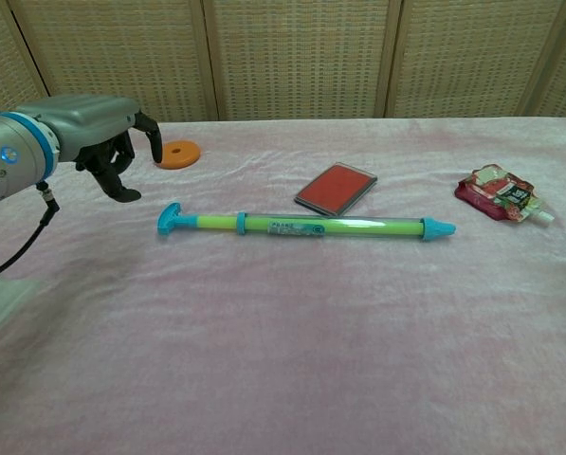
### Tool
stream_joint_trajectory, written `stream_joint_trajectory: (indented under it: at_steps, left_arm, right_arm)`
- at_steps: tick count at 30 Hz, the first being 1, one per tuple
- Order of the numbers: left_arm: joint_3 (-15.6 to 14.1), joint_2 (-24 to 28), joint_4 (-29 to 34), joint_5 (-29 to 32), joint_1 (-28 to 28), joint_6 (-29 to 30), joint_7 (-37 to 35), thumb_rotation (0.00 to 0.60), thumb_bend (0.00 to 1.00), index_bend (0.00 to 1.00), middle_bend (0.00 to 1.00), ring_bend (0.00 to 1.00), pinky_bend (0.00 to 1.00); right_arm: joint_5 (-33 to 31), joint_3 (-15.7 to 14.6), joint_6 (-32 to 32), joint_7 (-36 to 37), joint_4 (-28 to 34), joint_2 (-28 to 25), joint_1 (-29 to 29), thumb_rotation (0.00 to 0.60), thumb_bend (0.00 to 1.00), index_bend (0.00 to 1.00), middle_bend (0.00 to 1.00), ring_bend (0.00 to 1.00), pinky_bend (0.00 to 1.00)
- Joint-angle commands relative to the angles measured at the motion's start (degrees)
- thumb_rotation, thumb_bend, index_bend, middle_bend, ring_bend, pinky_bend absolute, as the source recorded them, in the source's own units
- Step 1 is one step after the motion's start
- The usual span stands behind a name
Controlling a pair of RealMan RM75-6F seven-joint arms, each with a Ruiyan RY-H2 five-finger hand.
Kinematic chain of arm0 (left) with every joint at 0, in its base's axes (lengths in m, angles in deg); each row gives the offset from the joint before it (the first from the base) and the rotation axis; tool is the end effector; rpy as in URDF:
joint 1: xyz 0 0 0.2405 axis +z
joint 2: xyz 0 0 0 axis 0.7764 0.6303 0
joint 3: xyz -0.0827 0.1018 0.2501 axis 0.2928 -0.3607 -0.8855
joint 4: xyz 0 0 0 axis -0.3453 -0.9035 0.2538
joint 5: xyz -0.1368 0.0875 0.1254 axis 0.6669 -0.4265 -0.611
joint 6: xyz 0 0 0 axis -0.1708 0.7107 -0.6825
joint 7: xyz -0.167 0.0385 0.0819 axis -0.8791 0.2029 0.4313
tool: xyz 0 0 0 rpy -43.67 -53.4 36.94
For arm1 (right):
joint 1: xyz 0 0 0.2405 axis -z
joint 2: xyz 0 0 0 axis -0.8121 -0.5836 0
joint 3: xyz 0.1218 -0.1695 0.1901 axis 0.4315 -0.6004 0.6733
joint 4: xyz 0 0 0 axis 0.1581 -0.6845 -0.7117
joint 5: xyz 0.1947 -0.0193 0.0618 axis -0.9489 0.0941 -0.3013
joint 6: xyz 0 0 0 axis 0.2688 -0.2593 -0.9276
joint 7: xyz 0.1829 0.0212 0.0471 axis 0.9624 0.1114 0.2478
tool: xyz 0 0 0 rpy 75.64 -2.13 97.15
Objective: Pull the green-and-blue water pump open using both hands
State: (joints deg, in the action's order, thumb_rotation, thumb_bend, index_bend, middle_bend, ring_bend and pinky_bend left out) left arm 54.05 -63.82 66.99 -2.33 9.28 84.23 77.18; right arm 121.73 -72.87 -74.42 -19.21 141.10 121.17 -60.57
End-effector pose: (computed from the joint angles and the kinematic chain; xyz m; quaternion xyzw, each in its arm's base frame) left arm -0.1405 0.4127 -0.0058 -0.7113 -0.3479 -0.2898 0.5377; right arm -0.2856 -0.2272 0.1122 0.6032 -0.3998 0.4682 0.5071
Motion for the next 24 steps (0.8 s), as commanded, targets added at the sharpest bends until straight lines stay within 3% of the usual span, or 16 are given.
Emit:
stream_joint_trajectory:
  at_steps: [1,9,24]
  left_arm:
    - [0.0,-2.5,-3.4,2.9,-2.8,-0.8,0.9,0.6,0.33,0.35,0.82,0.71,0.67]
    - [-0.6,-7.0,-10.6,8.5,-7.8,-2.1,1.6,0.6,0.33,0.39,0.82,0.71,0.67]
    - [-1.3,-15.0,-23.9,12.8,-14.7,-5.7,1.1,0.6,0.33,0.4,0.82,0.71,0.67]
  right_arm:
    - [0.0,0.0,0.0,0.2,-0.2,0.0,0.0,0.6,0.23,0.01,0.0,0.0,0.01]
    - [-0.5,0.2,0.3,0.7,-0.8,0.2,-0.2,0.6,0.23,0.01,0.0,0.0,0.01]
    - [-2.4,0.8,1.4,1.3,-2.1,0.6,-0.5,0.6,0.23,0.01,0.0,0.0,0.01]
